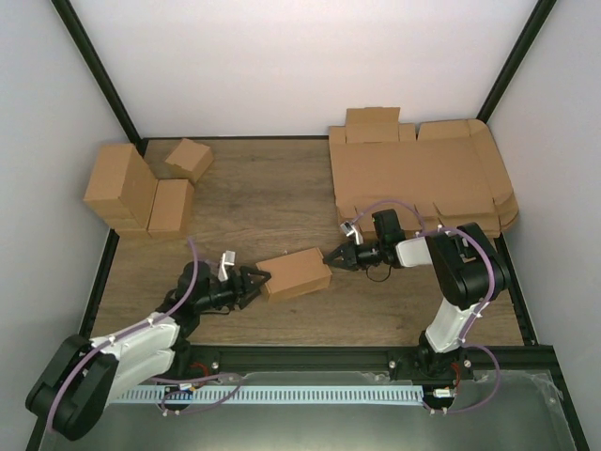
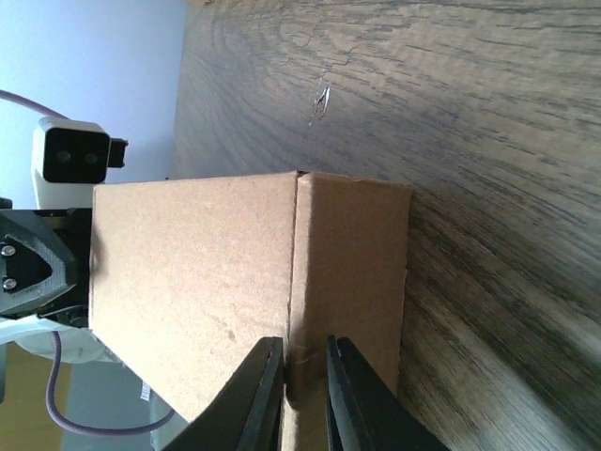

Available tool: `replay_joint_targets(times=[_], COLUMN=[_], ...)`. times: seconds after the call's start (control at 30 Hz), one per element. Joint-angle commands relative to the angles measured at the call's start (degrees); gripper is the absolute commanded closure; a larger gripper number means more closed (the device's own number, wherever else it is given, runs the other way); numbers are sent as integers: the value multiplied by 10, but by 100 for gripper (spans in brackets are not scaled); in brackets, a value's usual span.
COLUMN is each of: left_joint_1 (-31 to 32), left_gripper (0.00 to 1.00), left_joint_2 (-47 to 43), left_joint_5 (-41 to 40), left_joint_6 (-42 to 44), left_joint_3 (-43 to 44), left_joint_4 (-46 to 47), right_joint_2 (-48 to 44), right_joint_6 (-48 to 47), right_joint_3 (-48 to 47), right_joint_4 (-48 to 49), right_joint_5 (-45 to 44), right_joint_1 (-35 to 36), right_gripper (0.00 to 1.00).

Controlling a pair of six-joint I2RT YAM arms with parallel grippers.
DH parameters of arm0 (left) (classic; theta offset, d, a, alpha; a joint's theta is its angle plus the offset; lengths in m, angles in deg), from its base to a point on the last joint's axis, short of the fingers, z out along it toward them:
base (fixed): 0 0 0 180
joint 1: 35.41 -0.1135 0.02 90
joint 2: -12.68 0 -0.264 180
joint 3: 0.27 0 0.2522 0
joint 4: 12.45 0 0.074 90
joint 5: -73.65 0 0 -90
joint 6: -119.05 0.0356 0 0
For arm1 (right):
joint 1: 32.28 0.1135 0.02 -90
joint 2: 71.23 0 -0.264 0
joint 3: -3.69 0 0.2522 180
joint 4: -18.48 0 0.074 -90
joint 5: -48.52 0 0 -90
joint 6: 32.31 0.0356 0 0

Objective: Fold the paper box

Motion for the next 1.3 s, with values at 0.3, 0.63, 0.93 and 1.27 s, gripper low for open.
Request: replay_joint_targets(times=[0.3,0.63,0.93,1.27], left_joint_1=[35,78,83,92], left_gripper=[28,32,43,39], left_joint_2=[-77,-88,-91,-45], left_joint_5=[-63,-117,-116,-110], left_joint_6=[-73,-97,-114,-105], left_joint_3=[-39,-36,-41,-28], left_joint_4=[15,-4,3,32], right_joint_2=[3,0,2,-5], right_joint_6=[3,6,6,7], right_joint_3=[-1,1,-1,-6], right_joint_4=[-5,-4,-5,-9], right_joint_5=[-20,-22,-21,-19], right_joint_1=[-7,-7,-8,-8], right_gripper=[85,85,85,85])
